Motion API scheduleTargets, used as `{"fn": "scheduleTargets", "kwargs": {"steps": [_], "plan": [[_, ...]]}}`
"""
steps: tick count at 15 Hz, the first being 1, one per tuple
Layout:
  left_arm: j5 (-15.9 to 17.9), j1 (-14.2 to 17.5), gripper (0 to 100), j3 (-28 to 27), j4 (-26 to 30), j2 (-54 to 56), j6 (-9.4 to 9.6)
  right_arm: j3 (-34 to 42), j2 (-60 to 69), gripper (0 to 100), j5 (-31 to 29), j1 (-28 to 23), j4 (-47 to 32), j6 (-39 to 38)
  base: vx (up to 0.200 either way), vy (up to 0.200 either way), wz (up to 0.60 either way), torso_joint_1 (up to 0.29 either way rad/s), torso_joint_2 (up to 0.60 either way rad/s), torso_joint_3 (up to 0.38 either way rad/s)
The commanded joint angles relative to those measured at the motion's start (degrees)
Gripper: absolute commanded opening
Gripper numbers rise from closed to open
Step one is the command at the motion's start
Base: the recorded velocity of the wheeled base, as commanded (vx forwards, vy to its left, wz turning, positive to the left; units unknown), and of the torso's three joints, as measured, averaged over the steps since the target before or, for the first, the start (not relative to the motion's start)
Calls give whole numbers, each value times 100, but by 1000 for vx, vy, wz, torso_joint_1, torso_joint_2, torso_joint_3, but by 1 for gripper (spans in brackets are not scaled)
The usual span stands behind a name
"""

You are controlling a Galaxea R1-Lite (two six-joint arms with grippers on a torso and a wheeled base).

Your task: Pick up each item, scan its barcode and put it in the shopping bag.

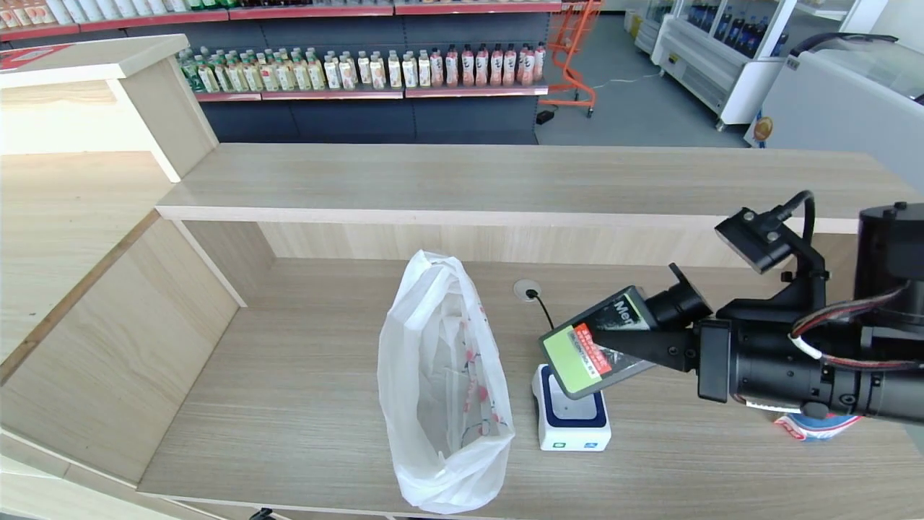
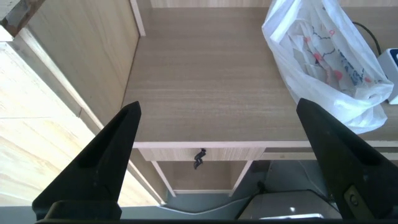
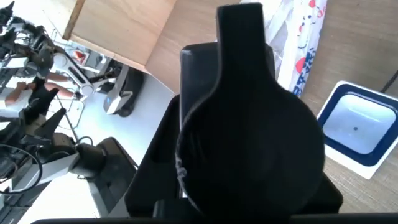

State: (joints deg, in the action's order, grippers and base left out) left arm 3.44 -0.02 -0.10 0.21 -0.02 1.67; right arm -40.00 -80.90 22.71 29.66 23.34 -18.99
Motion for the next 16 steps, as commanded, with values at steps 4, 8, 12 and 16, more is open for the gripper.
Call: {"fn": "scheduleTargets", "kwargs": {"steps": [4,8,12,16], "plan": [[-1,-6,100,1,6,-6,0,185,-691,0,-47,40,12,704,0,0,0,0,0,0],[-1,-6,100,1,6,2,0,212,-1517,0,-39,49,504,1064,0,0,0,0,0,0],[-1,-6,100,1,6,-6,0,36,-2809,0,-12,260,1867,1381,0,0,0,0,0,0],[-1,-6,100,1,6,2,0,-658,-4092,0,-30,488,2605,1926,0,0,0,0,0,0]]}}
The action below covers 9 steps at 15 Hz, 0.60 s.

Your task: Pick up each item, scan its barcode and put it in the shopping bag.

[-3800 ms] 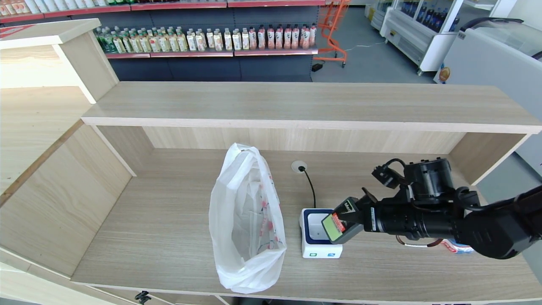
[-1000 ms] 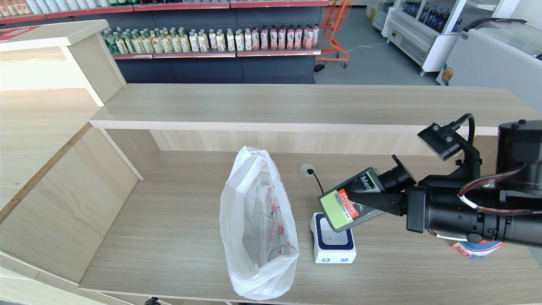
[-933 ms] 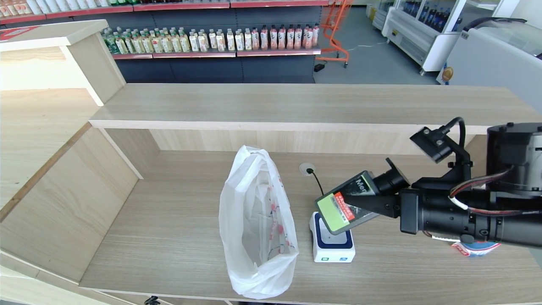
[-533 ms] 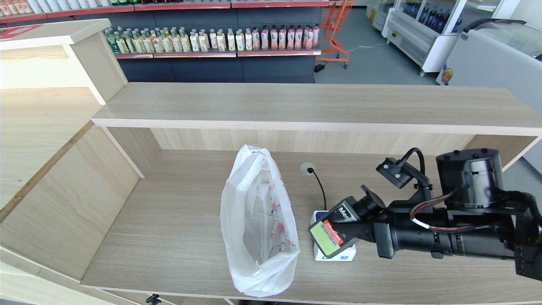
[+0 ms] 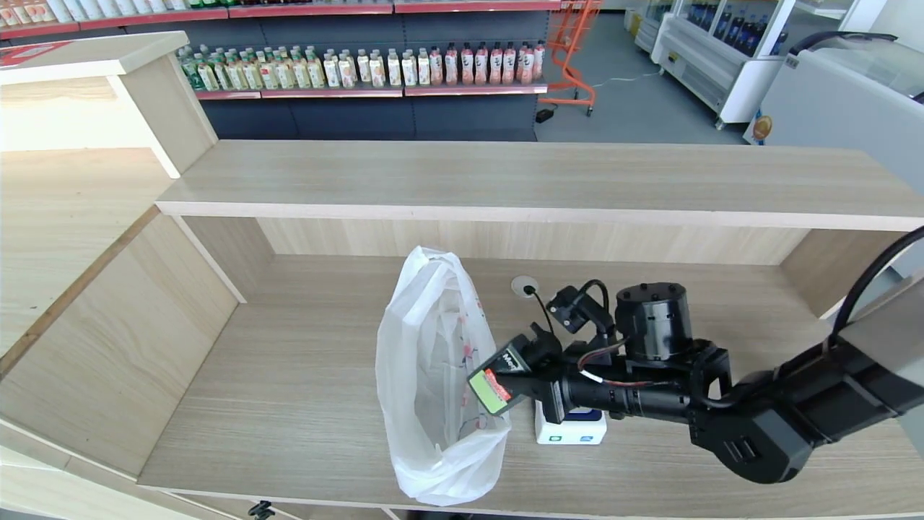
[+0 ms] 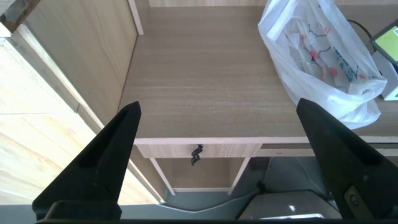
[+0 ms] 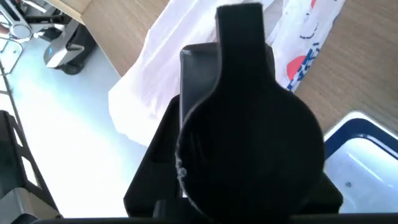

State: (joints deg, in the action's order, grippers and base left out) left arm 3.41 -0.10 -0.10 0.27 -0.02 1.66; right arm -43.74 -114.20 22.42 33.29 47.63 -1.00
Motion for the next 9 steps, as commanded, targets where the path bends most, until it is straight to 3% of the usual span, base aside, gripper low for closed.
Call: {"fn": "scheduleTargets", "kwargs": {"steps": [1,5,9], "plan": [[1,1,100,1,0,2,1,-522,-999,0,-9,230,221,320,0,0,0,0,0,0],[1,1,100,1,0,-6,1,-1295,-1640,0,-9,450,221,1040,0,0,0,0,0,0],[1,1,100,1,0,2,1,-1559,-2045,0,-27,468,273,1831,0,0,0,0,0,0]]}}
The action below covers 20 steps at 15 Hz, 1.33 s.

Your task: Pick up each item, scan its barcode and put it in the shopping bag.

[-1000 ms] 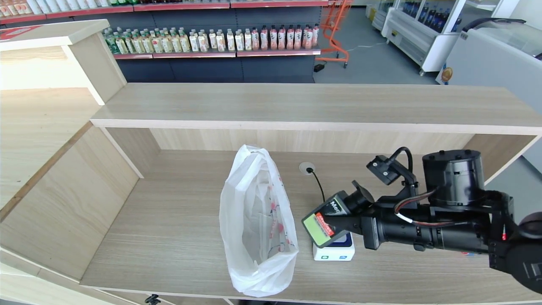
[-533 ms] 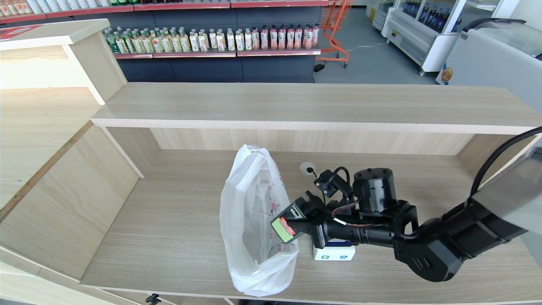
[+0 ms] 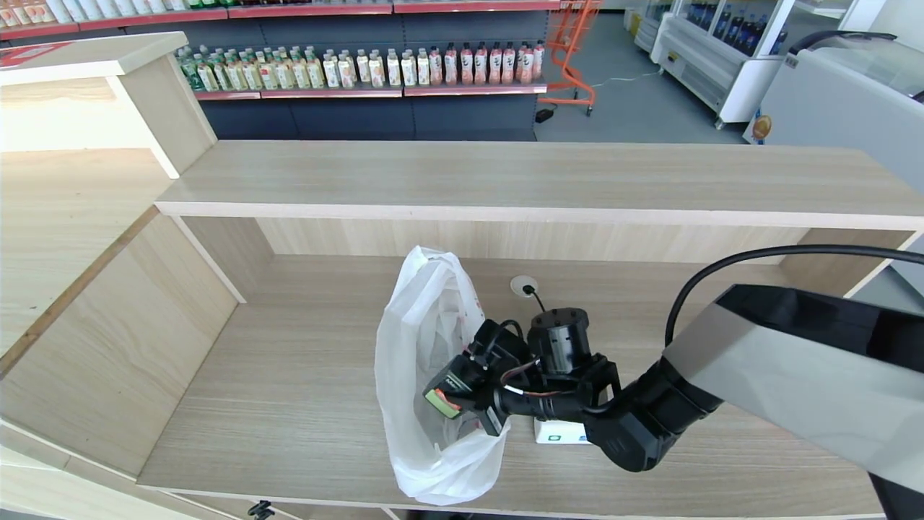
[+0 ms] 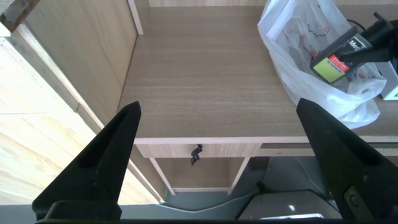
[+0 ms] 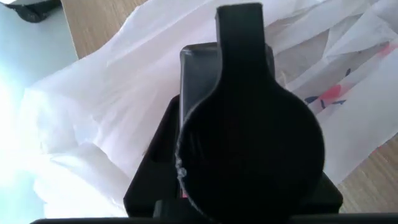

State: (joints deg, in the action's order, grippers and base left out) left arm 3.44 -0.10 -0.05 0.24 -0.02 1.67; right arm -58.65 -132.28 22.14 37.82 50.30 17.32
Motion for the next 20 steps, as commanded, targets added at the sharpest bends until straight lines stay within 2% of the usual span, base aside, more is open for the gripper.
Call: {"fn": "scheduleTargets", "kwargs": {"steps": [1,2,4,6,7,11,12,13,14,16,18,19,20], "plan": [[-1,1,100,-4,2,2,0,-103,-298,0,1,15,24,131,0,0,0,0,0,0],[-1,1,100,-4,2,2,0,-147,-316,100,1,15,24,236,0,0,0,0,0,0],[-1,1,100,-4,2,2,0,-173,-334,100,1,-2,68,245,0,0,0,0,0,0],[-1,1,100,-4,2,2,0,-173,-79,100,10,-11,94,-150,0,0,0,0,0,0],[-1,1,100,-4,2,2,0,-156,106,100,10,-20,103,-546,0,0,0,0,0,0],[-1,1,100,5,2,-6,0,284,1372,100,-8,-380,-82,-3077,0,0,0,0,0,0],[-1,1,100,-4,2,2,0,389,1583,100,1,-459,-231,-3235,0,0,0,0,0,0],[-1,1,100,-4,2,-6,0,706,2461,100,45,-591,-1127,-3437,0,0,0,0,0,0],[-1,1,100,-4,2,-6,0,864,3068,100,45,-609,-1541,-3631,0,0,0,0,0,0],[-1,1,100,-4,2,-6,0,1101,4079,100,-175,-714,-1760,-4457,0,0,0,0,0,0],[-1,1,100,-4,2,-6,0,1136,4984,100,-500,-1180,-2903,-4360,0,0,0,0,0,0],[-1,1,100,-4,2,2,0,1163,5274,100,-975,-1347,-3536,-4334,0,0,0,0,0,0],[-1,1,100,5,2,-6,0,1207,5529,100,-1739,-1373,-4037,-4334,0,0,0,0,0,0]]}}
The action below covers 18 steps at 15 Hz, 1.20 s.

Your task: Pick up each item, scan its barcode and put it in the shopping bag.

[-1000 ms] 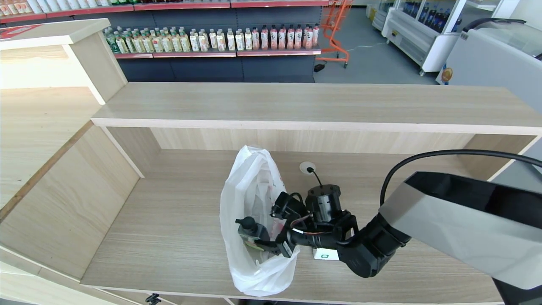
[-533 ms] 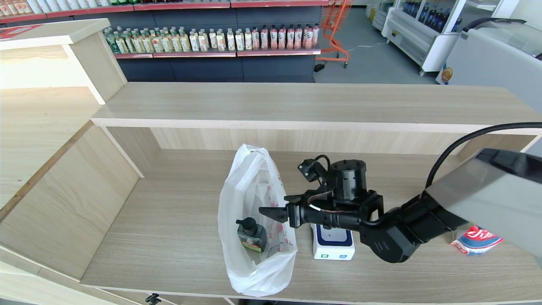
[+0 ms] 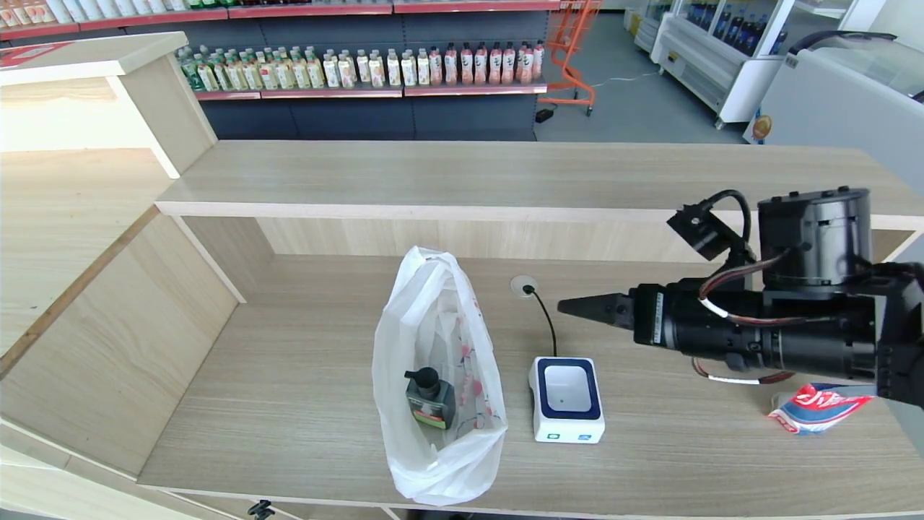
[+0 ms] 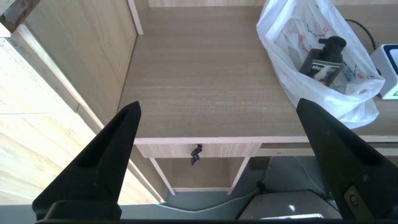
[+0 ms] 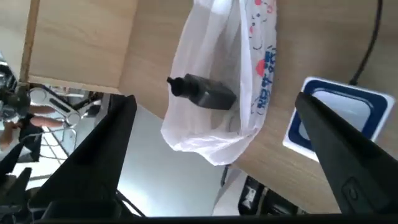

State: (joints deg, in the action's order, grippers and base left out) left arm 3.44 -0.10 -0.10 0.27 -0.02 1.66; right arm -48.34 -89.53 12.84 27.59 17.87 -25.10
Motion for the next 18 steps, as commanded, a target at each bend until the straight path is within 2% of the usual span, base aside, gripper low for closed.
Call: {"fn": "scheduleTargets", "kwargs": {"steps": [1,6,12,18], "plan": [[-1,1,100,1,0,-6,1,307,1438,100,-1284,-351,-1022,-92,0,0,0,0,0,0],[-1,1,100,1,0,2,1,852,2238,100,-1372,-693,-1093,-100,0,0,0,0,0,0],[-1,1,100,1,0,-6,-8,817,2291,100,-1301,-852,-1260,-92,0,0,0,0,0,0],[-1,1,100,1,0,-6,-16,826,2247,100,-1292,-887,-1260,-92,-200,-200,0,5,3,-1]]}}
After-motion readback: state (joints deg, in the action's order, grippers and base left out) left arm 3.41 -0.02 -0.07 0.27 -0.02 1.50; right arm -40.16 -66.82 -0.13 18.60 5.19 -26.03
